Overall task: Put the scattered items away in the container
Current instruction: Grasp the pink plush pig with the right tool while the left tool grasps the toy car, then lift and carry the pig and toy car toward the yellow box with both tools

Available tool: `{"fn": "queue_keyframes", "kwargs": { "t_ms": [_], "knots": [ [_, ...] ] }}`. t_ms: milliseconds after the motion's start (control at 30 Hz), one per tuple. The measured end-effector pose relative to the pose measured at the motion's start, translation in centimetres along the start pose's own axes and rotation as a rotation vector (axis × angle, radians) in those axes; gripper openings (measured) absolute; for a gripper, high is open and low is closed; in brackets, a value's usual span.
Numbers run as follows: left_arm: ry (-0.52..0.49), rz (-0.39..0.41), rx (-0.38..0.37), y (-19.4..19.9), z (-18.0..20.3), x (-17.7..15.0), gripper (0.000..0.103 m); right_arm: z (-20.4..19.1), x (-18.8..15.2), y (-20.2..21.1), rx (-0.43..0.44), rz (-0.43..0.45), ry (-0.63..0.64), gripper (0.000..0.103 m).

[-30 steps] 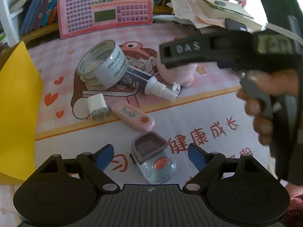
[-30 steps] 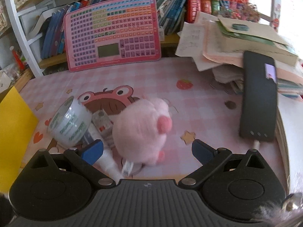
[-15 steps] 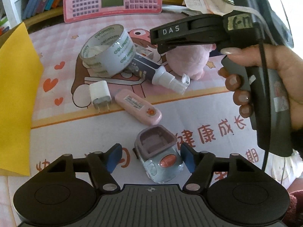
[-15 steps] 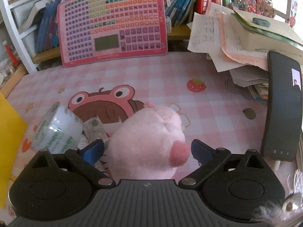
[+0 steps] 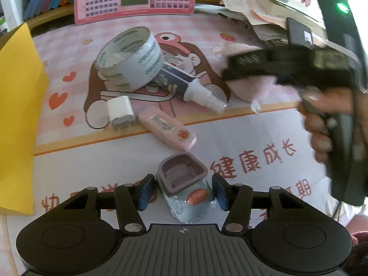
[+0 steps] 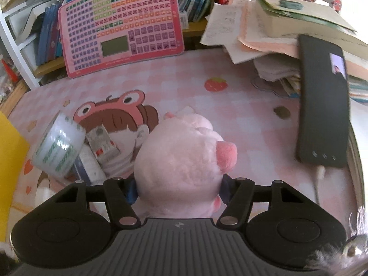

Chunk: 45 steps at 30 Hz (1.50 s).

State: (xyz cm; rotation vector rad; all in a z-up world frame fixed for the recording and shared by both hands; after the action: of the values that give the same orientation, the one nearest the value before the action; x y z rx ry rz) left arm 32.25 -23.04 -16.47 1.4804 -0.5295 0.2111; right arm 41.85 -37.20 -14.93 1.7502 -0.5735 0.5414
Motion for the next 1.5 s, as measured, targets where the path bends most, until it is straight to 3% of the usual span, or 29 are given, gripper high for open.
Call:
{"fn": "queue_keyframes", "kwargs": {
  "t_ms": [267, 433, 533, 667, 900, 1500],
  "knots": [
    [0.007, -0.020, 0.024, -0.1, -0.6, -0.3, 0.060, 0.0, -2.8, 2.4, -0.008, -0.044, 0.011, 0.066],
    [0.007, -0.028, 0.039, -0.1, -0.7, -0.3, 0.065, 0.1, -2.5, 2.2, -0.011, -0.042, 0.005, 0.077],
    [0.010, -0.021, 0.043, -0.1, -0.6, -0.3, 0.064, 0.2, -2.1, 1.7, -0.015, -0.038, 0.022, 0.077],
    [0.021, -0.008, 0.034, 0.2, -0.8, -0.3, 0.057, 0.5, -2.6, 1.2, 0.005, -0.065, 0.002, 0.065],
    [0.026, 0.006, 0.017, 0.9, -1.2, -0.5, 0.042, 0.0, -3.6, 3.3, 0.006, -0.041, -0.019, 0.060],
    [0.011, 0.180, -0.063, 6.9, -3.8, -2.6, 0.041, -6.1, -8.3, 10.5, 0.015, 0.031, -0.020, 0.058]
  ]
}}
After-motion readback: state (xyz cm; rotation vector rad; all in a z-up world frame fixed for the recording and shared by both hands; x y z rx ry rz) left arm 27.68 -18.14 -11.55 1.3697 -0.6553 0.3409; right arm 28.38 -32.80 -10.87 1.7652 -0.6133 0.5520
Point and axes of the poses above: each gripper's, at about its wrist camera, not at the fingertips, and y roughly against the way its jaws point, z to its right, x to its top, the point moved 9 cm from there along -y, roughly the way its jaws point, and after that the axes turned 8 degrees about x, right-handed, at the moved point
